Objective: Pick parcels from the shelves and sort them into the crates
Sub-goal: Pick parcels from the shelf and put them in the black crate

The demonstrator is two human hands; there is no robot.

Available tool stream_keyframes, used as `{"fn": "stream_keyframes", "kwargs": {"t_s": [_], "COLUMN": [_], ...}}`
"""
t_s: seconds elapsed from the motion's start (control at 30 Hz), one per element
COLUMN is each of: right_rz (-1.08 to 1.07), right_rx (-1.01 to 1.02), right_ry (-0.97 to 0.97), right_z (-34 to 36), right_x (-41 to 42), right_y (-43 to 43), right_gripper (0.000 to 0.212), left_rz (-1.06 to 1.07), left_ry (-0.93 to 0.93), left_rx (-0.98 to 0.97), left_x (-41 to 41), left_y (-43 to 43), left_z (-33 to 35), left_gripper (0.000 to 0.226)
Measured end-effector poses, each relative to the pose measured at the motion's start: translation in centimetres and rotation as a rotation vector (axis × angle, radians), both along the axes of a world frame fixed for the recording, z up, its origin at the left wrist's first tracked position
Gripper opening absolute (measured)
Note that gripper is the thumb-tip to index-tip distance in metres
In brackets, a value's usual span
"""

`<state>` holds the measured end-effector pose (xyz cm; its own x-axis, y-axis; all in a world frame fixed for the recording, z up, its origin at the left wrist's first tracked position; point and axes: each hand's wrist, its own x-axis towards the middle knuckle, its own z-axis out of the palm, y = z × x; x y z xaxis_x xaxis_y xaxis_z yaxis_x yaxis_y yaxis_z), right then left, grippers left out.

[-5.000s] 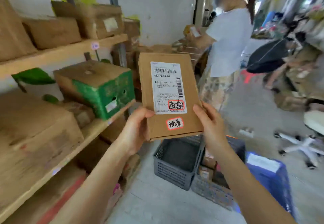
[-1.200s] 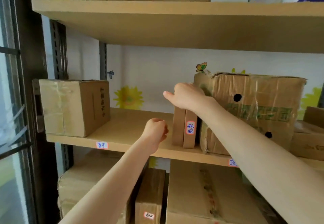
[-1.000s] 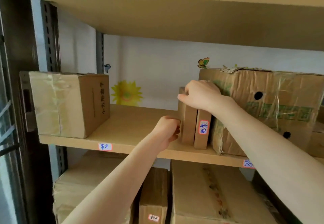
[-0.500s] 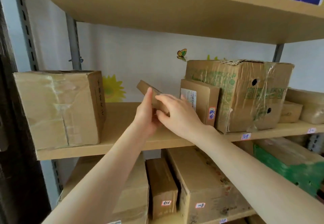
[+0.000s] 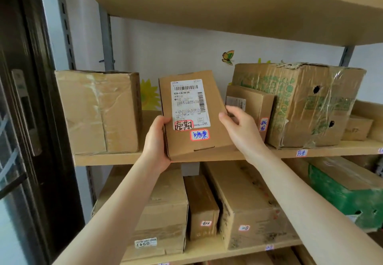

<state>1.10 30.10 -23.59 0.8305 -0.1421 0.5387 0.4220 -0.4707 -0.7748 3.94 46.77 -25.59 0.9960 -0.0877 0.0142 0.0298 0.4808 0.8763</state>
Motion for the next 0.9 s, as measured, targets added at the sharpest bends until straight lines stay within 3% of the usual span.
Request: {"fn": "stream_keyframes", "kwargs": {"t_s": [0.17, 0.43, 0.9], "right_rz": [0.005, -0.279, -0.932], "right_rx": [0.122, 0.259, 0.617], "right_ry": [-0.105, -0.166, -0.072], "right_z": [-0.9, -7.0, -17.4], "right_x": [-2.8, -11.9, -32.1], "right_y": [-1.0, -8.6, -36.1], "right_gripper": [0.017, 0.026, 0.015], "left_rz": [-0.019, -0.162, -0.739], "left_ry": [-0.099, -0.195, -0.165], "left_rx": [0.020, 0.140, 0.298], "left_x": [-2.0, -6.8, -21.8], "left_y": [-1.6, -11.3, -44.3], "left_z": [-0.6, -6.2, -14.7], "left_gripper": [0.030, 0.029, 0.015]}}
